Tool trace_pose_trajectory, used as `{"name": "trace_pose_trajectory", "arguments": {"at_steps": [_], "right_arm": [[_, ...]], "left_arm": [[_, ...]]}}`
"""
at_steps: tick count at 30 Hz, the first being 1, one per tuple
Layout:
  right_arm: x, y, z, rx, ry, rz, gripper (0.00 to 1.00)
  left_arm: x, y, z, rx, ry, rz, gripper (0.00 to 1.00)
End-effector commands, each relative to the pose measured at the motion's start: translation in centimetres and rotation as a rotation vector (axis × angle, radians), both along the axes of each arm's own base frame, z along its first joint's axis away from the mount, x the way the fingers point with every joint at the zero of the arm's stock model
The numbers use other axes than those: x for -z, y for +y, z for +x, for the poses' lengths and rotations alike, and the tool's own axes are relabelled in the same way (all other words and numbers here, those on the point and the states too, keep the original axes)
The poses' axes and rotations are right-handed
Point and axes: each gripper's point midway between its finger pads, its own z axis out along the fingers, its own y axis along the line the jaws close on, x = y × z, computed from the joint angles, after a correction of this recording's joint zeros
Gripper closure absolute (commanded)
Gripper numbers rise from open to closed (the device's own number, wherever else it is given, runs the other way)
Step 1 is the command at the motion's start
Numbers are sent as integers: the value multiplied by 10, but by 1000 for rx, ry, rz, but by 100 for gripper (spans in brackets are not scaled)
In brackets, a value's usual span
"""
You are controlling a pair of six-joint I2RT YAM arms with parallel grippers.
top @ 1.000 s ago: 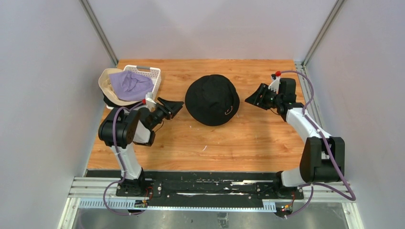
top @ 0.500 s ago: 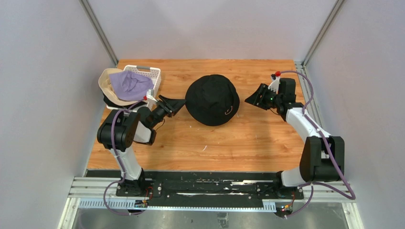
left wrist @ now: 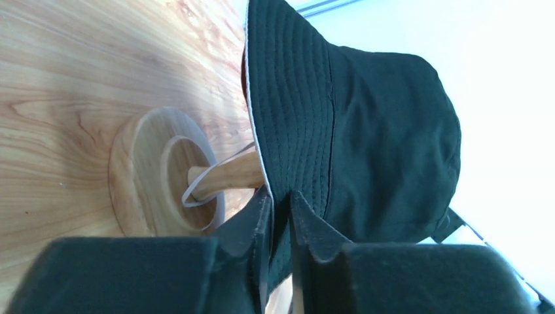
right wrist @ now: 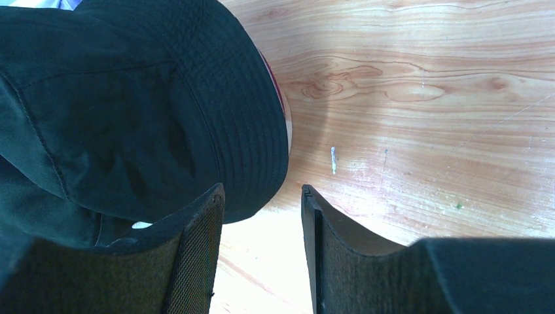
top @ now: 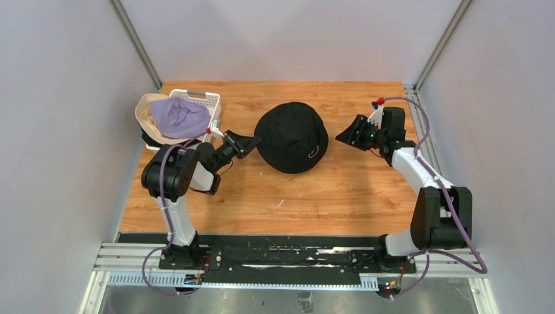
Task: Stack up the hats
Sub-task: Stack the hat on the hat.
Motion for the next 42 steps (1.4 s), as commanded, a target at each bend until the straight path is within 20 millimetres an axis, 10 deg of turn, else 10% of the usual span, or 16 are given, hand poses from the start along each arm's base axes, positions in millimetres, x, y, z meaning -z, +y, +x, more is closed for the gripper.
{"name": "trace_pose_trajectory", "arguments": {"at_steps": [1, 22, 42], "right_arm": [[-13, 2, 7, -17, -38, 19, 53], [12, 19, 25, -127, -4, 279, 55], [8, 50, 30, -217, -29, 394, 58]], "left_arm": [[-10, -1, 9, -17, -65, -8, 93], [-11, 21, 88, -36, -47, -119, 100], [14, 17, 98, -16, -1, -122, 100]]}}
